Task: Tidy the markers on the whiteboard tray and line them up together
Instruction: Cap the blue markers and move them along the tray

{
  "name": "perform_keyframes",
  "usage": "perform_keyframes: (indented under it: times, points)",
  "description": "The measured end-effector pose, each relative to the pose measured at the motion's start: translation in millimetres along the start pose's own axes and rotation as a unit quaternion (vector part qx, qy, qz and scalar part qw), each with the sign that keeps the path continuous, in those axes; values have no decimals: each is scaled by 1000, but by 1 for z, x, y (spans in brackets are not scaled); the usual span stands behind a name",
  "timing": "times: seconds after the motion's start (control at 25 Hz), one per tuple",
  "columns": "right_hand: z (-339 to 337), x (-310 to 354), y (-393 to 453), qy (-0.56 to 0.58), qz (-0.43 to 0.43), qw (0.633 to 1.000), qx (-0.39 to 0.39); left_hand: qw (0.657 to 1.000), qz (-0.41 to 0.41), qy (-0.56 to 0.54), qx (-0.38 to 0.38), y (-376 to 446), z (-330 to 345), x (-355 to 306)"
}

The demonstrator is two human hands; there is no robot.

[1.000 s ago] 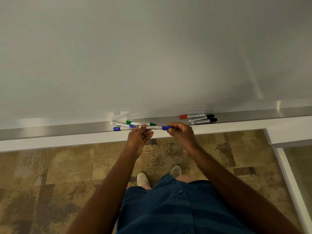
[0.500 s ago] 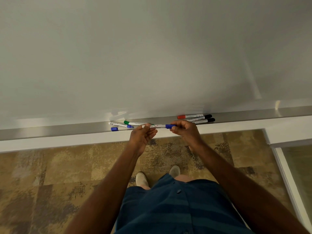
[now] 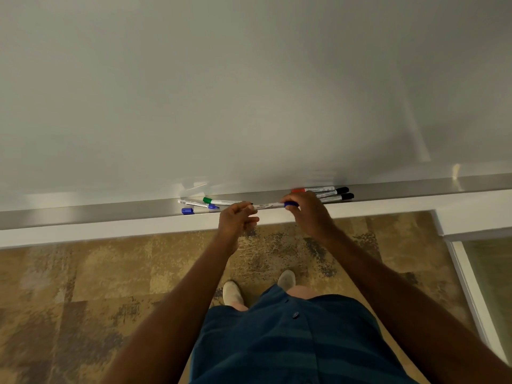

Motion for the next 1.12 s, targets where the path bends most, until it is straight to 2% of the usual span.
perform_keyframes:
  times: [0.08,0.2,0.28,0.36,0.48,0.64,0.8,0.92,1.12]
  points:
    - [-17,-27,10,-43,14,997,-56,987,66,143,-30,6,-16,-11]
    - [-46,-72,17,-111,64,982,-137,905,178,380,-74,11,-47,-34]
    - [-54,-96,18,-138,94,974,-155,848,231,466,-102,13,-69,-44]
    - [-54,-109,20,-159,109,970,-149,796,245,538,-127,18,-90,-49]
    - [-50,-115,22,-176,115,967,-142,750,234,602,-148,23,-114,-51]
    - [-46,-116,25,-194,125,961,-153,751,191,612,-161,29,-139,-48]
    - [-40,-90,17,-185,110,959,-184,748,196,620,-134,31,-140,-48]
    - [-11,-32,13,-167,40,970,-173,754,202,615,-112,35,-142,-47]
    - [66,82,27,-105,-85,988,-78,761,205,611,-70,42,-143,-52]
Point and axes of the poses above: each hand's wrist, its own y-axis towards the middle knuckle, its own z-axis out of the palm, x = y × z, the point moved 8 cm from there along y, towards the middle knuckle, and after that the axes turned 7 degrees about z, right-handed, at the moved point
